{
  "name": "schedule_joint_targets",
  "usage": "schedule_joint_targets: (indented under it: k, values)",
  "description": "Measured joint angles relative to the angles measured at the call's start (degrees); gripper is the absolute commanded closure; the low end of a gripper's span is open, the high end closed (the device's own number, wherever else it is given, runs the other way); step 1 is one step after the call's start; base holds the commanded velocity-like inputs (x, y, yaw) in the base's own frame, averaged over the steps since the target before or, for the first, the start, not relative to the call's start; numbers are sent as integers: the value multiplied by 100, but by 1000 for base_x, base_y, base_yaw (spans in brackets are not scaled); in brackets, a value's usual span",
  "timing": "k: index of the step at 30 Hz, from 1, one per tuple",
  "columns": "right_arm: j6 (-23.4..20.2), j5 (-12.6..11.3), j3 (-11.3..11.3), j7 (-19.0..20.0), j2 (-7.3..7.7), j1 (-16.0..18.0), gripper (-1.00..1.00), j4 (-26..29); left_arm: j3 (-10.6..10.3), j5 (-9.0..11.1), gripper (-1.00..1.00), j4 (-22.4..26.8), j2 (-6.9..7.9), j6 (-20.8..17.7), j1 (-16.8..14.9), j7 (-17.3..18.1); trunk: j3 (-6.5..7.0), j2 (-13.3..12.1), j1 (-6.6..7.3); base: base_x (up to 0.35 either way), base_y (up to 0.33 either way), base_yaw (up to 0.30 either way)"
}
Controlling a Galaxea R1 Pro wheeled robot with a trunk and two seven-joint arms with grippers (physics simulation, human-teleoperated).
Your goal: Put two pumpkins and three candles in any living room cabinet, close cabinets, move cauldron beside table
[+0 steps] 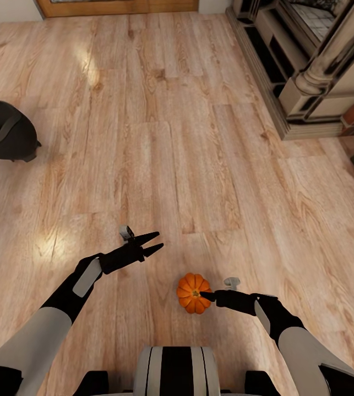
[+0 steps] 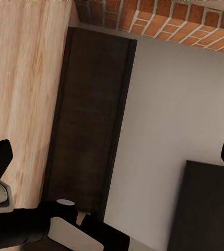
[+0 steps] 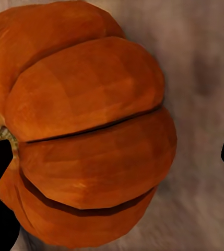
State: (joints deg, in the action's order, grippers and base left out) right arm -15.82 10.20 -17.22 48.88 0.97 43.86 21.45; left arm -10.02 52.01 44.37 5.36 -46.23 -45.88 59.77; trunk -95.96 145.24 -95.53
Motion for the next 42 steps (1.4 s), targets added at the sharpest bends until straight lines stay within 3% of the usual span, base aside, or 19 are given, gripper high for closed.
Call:
schedule_joint_targets:
  k: [18,42]
  values:
    - [-28,-69,7,24,-16,1,-100,1,1,1,-100,1,1,0,1,0,-41,0,1,0,0,60]
    - [-7,-75,-22,360,-28,3,-100,6,0,-3,-100,-7,-6,0,0,-7,-86,0,1,0,0,100]
